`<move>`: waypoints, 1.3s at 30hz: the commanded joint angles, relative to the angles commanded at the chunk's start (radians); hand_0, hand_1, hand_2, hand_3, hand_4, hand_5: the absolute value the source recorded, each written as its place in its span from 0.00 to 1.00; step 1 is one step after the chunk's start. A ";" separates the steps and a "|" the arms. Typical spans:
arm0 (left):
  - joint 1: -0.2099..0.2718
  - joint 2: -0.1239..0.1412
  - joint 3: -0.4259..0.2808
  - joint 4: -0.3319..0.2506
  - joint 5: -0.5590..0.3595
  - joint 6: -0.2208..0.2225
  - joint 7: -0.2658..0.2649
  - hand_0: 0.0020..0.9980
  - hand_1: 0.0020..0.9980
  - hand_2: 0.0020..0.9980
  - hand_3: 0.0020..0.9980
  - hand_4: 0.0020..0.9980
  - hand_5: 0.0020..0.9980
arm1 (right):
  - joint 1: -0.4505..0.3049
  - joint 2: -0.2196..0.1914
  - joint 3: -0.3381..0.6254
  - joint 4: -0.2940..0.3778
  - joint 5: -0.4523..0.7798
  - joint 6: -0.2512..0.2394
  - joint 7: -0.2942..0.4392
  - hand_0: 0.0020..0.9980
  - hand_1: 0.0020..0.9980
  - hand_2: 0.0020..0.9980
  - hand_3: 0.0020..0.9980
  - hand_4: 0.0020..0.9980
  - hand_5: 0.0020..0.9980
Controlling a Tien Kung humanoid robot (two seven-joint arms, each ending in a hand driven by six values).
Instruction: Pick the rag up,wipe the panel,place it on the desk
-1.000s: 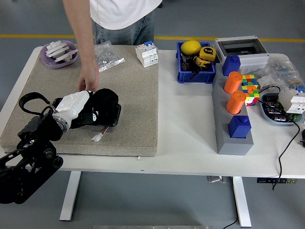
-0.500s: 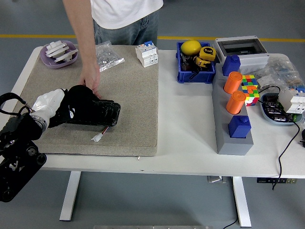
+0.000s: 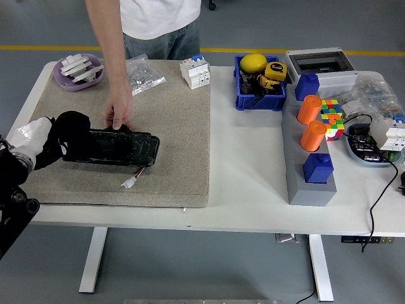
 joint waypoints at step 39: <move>-0.123 -0.031 0.292 -0.116 -0.035 -0.017 0.025 0.30 0.54 0.73 0.50 0.00 0.00 | 0.007 -0.001 -0.012 -0.006 0.013 0.004 0.001 0.74 0.58 0.67 0.66 1.00 0.63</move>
